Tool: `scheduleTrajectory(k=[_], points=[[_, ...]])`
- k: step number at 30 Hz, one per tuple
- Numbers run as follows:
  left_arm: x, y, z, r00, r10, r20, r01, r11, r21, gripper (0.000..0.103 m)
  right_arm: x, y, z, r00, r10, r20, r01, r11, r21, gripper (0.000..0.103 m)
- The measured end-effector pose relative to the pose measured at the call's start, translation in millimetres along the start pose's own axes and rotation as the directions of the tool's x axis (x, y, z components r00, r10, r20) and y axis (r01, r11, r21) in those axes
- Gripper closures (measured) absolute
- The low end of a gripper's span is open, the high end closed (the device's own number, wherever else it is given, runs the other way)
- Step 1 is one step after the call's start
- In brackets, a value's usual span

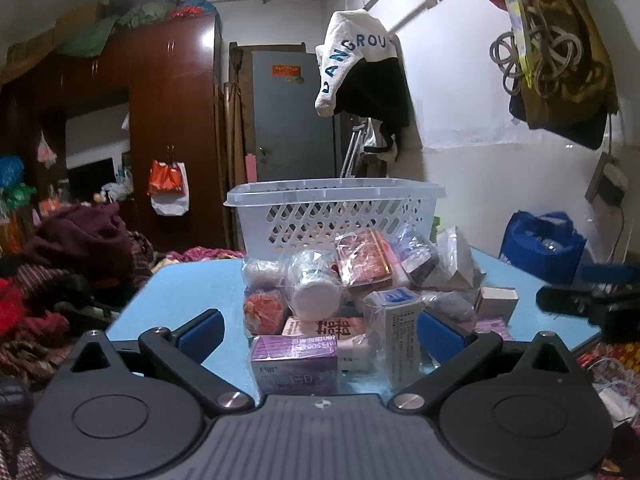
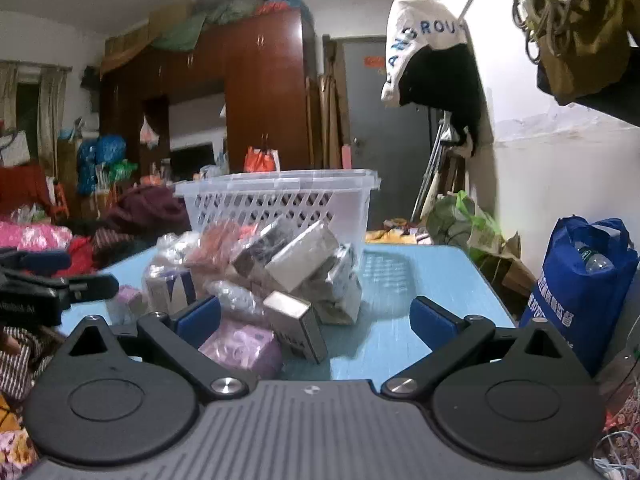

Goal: Organize objects

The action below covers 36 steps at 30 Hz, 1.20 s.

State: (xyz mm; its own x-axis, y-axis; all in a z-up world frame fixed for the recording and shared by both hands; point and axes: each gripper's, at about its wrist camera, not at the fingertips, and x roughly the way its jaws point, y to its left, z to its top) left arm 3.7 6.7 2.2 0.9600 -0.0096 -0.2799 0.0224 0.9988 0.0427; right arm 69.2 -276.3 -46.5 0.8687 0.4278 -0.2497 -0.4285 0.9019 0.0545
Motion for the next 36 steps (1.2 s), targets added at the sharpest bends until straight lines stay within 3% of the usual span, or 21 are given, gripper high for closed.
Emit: scheduleTrajectory(k=[13,29,36], points=[[-0.6,9.3,-3.3,1.0,-0.005,0.013,0.005,1.0,-0.004,0.0,-4.7,1.4,-3.0,0.997,0.071,0.026,-0.071,0.997,0.0,0.0],[0.8,7.7,-4.3,1.0,-0.004,0.007,0.004,1.0,0.002,0.001,-2.9,2.8,-3.8,0.998,0.05,0.025,-0.05,0.999,-0.015,0.0],[0.4,8.1,-4.6,1.0,-0.008,0.006,0.008,1.0,-0.001,0.001,-2.4,1.5,-4.9,0.996,0.083,0.018,-0.083,0.997,-0.002,0.0]])
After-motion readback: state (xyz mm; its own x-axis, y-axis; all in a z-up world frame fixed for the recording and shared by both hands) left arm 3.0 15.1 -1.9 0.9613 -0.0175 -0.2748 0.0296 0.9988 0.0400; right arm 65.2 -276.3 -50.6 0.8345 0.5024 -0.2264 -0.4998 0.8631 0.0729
